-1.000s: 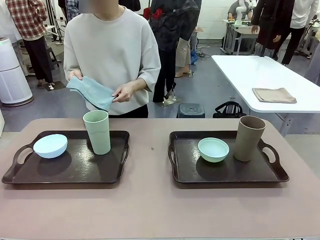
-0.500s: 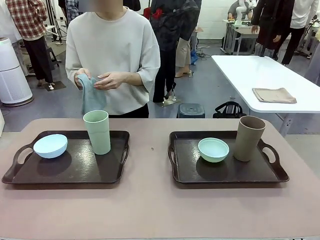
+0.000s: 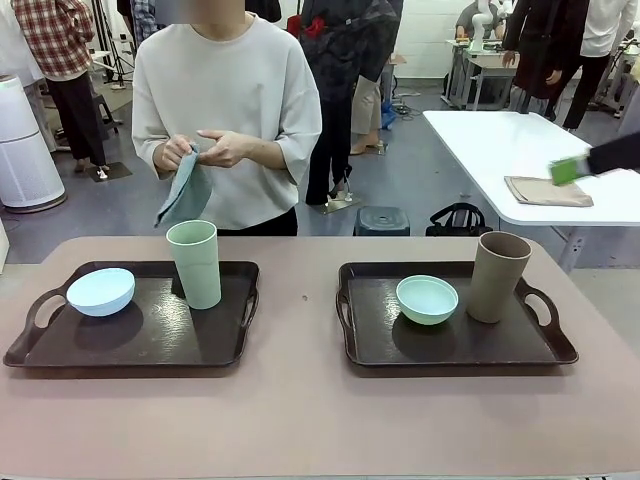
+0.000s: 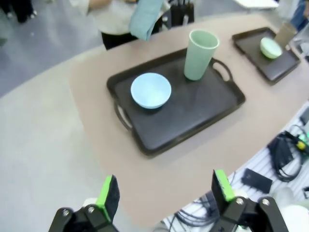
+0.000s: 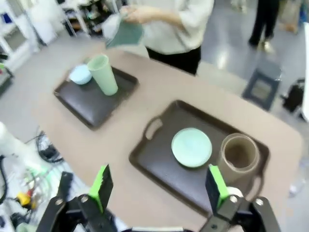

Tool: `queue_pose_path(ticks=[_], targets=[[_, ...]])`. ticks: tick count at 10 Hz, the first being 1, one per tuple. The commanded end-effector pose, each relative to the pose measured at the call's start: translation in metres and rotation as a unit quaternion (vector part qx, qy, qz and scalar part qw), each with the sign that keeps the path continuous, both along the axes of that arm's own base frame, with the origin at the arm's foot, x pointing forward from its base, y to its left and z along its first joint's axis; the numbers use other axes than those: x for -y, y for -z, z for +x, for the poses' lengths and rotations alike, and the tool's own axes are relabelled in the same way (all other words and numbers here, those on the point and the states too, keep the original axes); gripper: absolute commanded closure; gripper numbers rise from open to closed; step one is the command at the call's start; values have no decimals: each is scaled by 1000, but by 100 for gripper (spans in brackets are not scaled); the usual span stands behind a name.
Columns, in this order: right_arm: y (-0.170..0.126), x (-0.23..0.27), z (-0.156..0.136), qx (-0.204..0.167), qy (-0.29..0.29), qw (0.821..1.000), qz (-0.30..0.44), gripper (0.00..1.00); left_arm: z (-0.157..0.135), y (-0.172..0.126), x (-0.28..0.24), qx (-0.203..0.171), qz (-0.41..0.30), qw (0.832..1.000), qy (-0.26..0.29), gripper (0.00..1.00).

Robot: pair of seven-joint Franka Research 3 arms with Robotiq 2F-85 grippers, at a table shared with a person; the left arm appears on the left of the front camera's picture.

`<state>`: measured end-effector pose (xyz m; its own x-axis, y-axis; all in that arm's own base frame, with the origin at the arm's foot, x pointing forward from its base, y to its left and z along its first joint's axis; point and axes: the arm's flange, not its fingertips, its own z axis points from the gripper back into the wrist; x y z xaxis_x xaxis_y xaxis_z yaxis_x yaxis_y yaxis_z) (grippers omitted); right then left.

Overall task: Set up a tray with a mat and arrange the tableware.
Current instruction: Pick up the Picnic Bowl and Reusable plastic cup from the Handle tray in front of the human's position and hold them in the air.

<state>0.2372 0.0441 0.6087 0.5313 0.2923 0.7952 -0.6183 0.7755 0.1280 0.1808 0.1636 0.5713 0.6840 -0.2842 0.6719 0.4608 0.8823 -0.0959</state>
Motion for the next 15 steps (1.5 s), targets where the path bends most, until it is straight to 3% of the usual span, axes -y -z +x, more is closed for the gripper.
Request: queue_pose_path(ticks=[1,2,4,6,7,12,13,15], targets=[[55,-22,11,49,-83,995,28,0,0,6,25,-32,14,999,-11,0],[63,-30,24,40,-113,993,20,0,1,7,29,-57,21,998,-18,0],[86,-42,65,-14,-132,991,-13,0,28,14,35,-113,19,993,-40,0],[107,-48,76,-44,-146,988,-24,0,50,19,39,-139,12,989,-49,0],[75,-49,66,-22,-136,991,-7,0,34,13,35,-100,18,994,-29,0],[75,-49,66,-22,-136,991,-7,0,34,13,35,-100,18,994,-29,0],[69,-47,69,-15,-142,990,-7,0,36,13,37,-105,16,994,-36,0],[70,-79,100,8,-184,981,-57,0,69,12,61,-147,-13,989,-23,0]])
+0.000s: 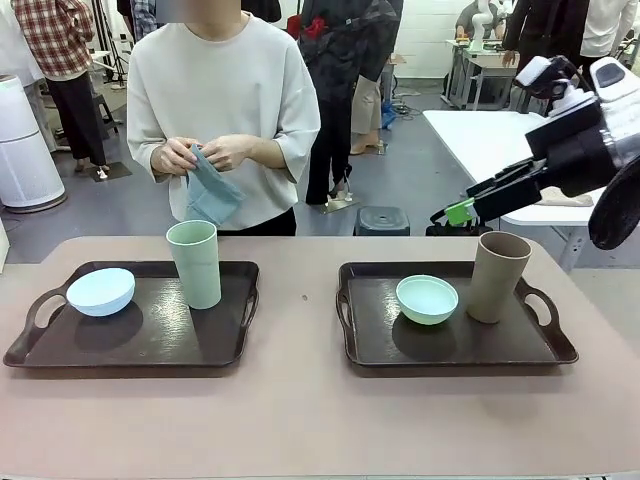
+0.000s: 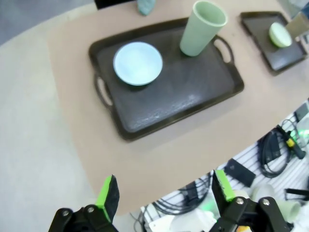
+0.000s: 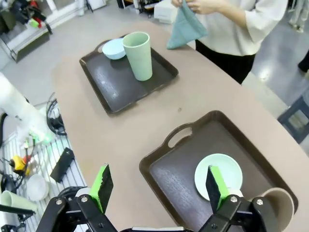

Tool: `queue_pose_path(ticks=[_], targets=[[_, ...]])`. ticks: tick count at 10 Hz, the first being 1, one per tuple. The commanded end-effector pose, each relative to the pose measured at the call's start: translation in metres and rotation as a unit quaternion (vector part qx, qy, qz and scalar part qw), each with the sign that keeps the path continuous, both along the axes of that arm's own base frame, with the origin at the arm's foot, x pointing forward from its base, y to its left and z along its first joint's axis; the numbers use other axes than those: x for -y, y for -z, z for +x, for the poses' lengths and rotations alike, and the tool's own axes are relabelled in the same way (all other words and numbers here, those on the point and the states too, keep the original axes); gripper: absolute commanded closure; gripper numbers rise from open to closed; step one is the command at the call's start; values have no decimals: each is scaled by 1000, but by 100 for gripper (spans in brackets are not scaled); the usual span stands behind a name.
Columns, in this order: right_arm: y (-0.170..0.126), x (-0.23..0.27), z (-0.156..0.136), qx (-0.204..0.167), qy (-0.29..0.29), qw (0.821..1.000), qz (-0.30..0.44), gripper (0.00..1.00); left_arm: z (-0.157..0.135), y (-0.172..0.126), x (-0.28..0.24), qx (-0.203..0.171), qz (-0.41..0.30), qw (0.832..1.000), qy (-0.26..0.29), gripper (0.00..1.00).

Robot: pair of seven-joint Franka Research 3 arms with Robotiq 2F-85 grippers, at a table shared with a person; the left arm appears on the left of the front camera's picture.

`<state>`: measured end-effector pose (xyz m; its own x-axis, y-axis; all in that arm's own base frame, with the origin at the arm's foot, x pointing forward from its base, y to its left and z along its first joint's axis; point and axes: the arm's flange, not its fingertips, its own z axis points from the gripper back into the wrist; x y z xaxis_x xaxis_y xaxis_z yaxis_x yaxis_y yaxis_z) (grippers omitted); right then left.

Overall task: Set up a tray with a mat and arrange the tableware.
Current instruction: Pick up the Picnic Bowl and Reusable plastic cup from the Handle tray in front of the human's position and hold them in the air.

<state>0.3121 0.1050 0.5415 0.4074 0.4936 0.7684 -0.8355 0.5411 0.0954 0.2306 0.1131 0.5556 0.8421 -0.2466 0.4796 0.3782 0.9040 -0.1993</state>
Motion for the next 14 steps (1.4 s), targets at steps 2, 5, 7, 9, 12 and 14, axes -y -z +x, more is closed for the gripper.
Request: queue_pose_path(ticks=[2,5,7,9,12,14], targets=[[3,-76,83,36,-125,988,-78,0,39,2,51,-86,-1,995,49,0],[21,-147,145,24,-224,967,-119,0,45,15,80,-160,37,986,26,0],[46,-181,167,12,-272,954,-123,0,50,19,90,-180,79,980,-1,0],[74,-210,179,18,-298,950,-96,0,67,27,106,-124,87,988,-31,0],[108,-237,187,-7,-316,948,-41,0,116,48,112,-93,84,989,-75,0],[112,-237,192,-24,-318,948,12,0,148,65,109,-78,65,991,-90,0]])
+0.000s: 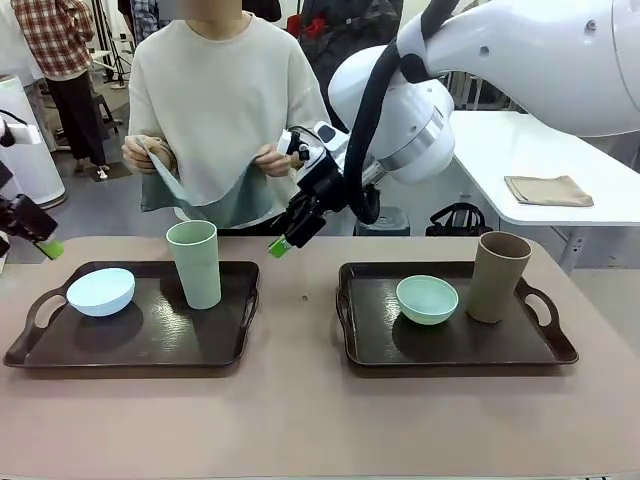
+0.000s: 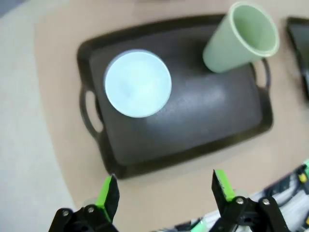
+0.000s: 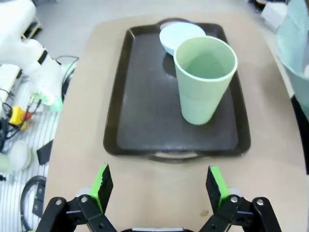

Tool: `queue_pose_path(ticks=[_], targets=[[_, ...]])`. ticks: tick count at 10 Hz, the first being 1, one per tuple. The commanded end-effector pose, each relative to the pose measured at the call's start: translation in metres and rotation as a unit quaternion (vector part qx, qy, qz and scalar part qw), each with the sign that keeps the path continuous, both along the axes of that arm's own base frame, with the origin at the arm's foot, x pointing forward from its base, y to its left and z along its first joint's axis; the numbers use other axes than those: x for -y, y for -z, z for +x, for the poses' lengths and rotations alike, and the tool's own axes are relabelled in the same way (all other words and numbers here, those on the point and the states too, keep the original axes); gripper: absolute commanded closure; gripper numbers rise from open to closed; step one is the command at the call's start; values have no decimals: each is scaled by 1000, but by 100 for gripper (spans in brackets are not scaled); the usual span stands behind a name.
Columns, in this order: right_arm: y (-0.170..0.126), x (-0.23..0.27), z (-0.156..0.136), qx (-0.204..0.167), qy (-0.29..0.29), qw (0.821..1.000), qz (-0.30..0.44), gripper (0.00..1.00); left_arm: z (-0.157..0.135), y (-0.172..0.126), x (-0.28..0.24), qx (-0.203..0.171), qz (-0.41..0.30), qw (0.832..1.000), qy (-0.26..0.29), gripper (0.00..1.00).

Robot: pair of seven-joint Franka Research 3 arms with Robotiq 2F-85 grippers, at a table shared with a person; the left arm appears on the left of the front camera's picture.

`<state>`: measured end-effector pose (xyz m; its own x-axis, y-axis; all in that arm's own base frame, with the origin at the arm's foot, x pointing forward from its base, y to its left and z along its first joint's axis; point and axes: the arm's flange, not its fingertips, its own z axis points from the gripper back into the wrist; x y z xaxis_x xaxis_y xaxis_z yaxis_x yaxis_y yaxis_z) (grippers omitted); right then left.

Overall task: Set up a tray with a mat and arrange the tableware.
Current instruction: Pick up the Picnic Bowl and Reusable plastic cup from the Handle tray in front of the human's position and hold them in the air.

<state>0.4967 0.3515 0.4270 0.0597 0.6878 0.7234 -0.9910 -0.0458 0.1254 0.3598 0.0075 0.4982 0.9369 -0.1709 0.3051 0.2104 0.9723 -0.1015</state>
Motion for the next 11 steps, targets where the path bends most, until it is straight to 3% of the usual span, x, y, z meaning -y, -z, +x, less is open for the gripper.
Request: queue_pose_path(ticks=[1,2,6,8,9,11], targets=[[-15,20,2,-10,4,998,55,0,23,2,-2,23,-23,999,-14,0],[0,0,0,0,0,1000,0,0,0,0,0,0,0,1000,0,0],[0,0,0,0,0,1000,0,0,0,0,0,0,0,1000,0,0],[6,-3,7,2,-48,999,24,0,16,2,1,10,2,1000,-3,0],[19,-18,20,22,-83,996,20,0,33,8,4,1,2,1000,-8,0],[48,-50,58,4,-114,993,33,0,54,20,4,4,5,1000,-5,0]])
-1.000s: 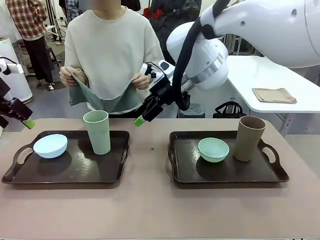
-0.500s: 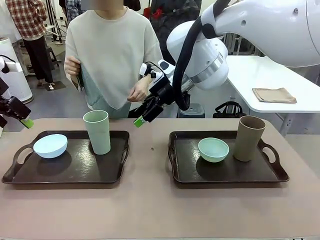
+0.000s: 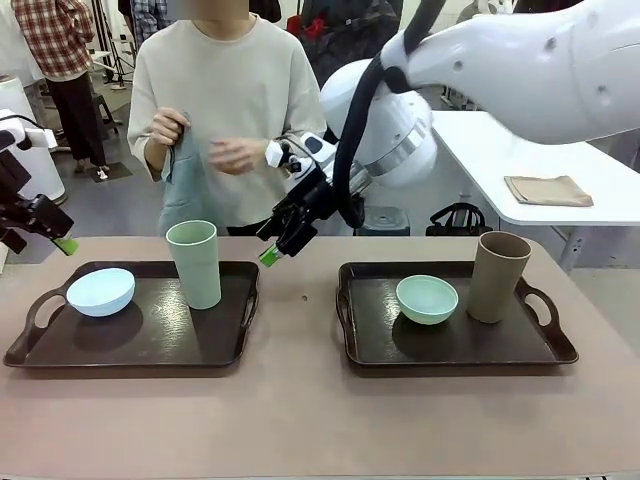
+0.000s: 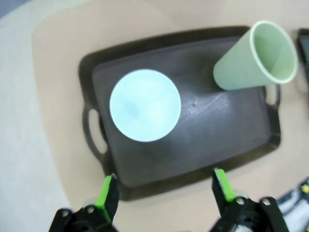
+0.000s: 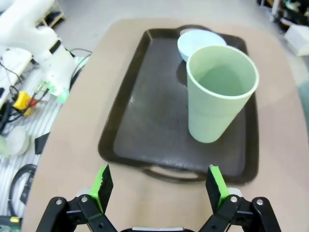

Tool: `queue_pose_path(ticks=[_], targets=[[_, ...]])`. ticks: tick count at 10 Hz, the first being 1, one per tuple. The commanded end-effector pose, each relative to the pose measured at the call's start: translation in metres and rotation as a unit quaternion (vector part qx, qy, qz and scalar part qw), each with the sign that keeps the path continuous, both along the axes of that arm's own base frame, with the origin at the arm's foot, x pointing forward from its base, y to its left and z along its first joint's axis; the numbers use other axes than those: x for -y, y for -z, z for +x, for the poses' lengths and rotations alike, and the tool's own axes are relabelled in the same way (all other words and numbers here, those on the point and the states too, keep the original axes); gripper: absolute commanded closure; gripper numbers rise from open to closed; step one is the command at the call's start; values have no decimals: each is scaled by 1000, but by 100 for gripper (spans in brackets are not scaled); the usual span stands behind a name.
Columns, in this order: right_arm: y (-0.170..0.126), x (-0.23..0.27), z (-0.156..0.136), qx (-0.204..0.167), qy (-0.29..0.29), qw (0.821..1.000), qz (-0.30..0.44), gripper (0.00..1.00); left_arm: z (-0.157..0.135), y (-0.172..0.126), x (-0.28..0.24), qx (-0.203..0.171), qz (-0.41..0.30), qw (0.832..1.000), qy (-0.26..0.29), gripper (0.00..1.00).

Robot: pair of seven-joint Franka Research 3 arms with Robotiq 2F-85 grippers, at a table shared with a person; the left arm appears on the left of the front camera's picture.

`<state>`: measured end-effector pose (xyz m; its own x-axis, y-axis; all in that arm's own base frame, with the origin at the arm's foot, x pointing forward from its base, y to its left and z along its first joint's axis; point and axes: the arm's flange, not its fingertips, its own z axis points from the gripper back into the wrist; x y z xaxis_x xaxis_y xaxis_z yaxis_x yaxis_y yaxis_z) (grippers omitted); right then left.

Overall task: Set up a tray with a mat and arrange the tableware.
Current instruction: Pick up the Picnic Bowl and Reusable plastic cup from the Handle tray in front of the human's position and hold them in the air.

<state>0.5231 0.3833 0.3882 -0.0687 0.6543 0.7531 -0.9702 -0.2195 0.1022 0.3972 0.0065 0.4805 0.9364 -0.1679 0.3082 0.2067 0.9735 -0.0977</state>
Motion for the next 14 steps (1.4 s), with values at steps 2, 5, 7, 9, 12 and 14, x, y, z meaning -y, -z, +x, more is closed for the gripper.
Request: queue_pose_path(ticks=[2,5,7,9,12,14], targets=[[23,-38,48,-18,-58,998,35,0,24,11,-4,14,13,1000,-21,0],[40,-57,61,-32,-38,996,70,0,38,29,-9,43,21,999,-15,0],[46,-70,53,-27,-27,997,65,0,41,39,-11,55,18,998,-12,0],[49,-80,36,-23,-38,997,57,0,43,46,-12,48,12,999,-7,0],[47,-91,14,0,-38,998,40,0,44,49,-8,47,8,999,-13,0],[53,-94,12,21,2,999,39,0,42,54,-5,48,5,999,-3,0]])
